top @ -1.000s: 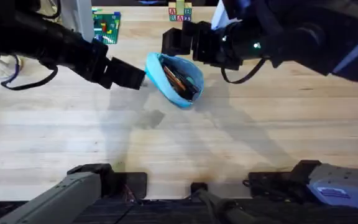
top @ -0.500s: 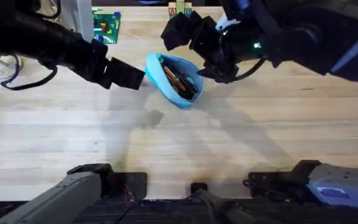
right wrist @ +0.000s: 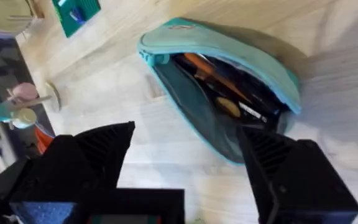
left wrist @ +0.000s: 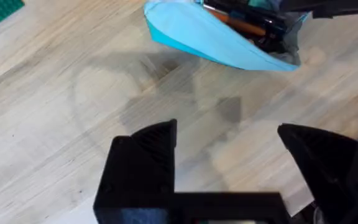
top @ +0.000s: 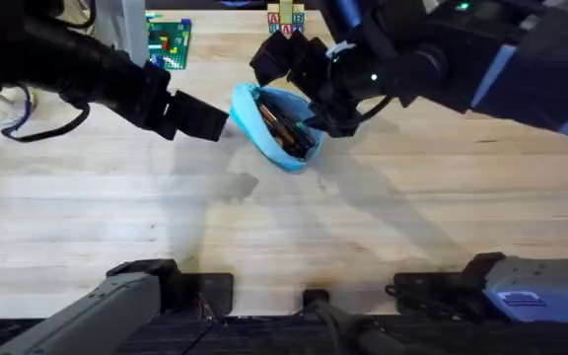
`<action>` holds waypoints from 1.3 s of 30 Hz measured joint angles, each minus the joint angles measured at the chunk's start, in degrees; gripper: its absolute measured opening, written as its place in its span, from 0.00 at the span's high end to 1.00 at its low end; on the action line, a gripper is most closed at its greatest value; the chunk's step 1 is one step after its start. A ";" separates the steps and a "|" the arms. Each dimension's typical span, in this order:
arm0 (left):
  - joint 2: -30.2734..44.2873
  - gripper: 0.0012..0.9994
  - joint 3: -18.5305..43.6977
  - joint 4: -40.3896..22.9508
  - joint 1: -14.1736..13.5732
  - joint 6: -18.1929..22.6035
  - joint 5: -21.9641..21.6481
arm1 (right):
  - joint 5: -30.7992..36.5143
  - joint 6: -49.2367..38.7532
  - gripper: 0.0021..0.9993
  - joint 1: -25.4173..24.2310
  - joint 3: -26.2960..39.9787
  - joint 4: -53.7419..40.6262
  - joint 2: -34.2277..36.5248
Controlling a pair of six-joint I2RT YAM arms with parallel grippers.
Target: Unzip the bag, pick up the pens from the table one at a time and place them inside, then zip the bag closed.
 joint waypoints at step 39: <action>0.00 0.00 0.00 0.00 0.00 -0.02 -0.15 | -0.17 6.38 0.00 0.70 0.01 27.05 17.76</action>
